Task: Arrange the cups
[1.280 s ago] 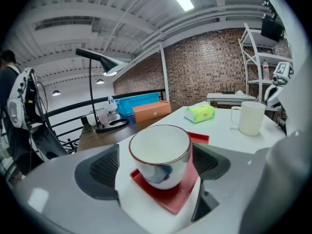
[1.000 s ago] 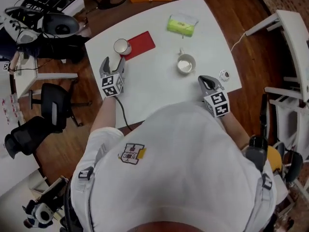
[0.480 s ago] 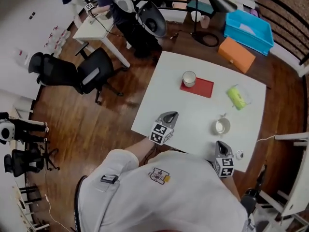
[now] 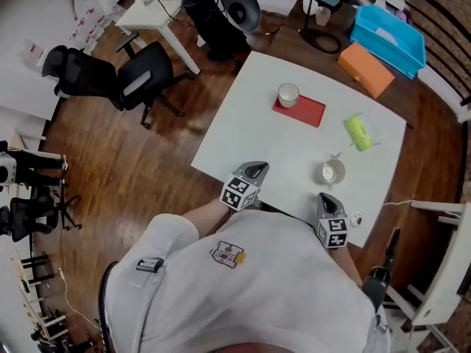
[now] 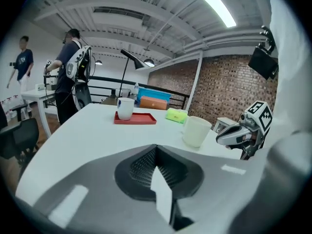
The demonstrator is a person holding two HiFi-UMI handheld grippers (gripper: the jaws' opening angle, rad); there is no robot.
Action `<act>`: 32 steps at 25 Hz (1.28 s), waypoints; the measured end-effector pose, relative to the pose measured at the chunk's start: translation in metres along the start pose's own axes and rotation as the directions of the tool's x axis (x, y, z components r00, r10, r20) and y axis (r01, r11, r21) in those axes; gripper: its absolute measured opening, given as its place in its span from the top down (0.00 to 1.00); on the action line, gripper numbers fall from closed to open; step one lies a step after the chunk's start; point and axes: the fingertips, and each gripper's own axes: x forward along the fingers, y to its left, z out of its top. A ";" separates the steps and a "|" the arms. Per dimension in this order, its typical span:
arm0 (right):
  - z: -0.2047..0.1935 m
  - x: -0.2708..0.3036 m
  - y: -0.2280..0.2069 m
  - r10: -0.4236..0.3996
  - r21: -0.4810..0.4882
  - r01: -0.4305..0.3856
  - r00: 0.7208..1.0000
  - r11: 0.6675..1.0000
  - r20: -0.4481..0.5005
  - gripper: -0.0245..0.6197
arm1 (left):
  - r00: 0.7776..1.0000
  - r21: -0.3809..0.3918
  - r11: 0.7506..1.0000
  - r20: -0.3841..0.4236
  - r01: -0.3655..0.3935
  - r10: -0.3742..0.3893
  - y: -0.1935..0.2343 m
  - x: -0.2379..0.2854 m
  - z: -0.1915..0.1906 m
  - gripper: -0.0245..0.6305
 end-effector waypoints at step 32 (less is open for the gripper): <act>-0.008 -0.017 -0.047 -0.043 0.036 0.042 0.999 0.998 0.019 0.96 | 1.000 -0.022 1.000 -0.009 0.003 -0.004 -0.042 0.039 0.006 0.96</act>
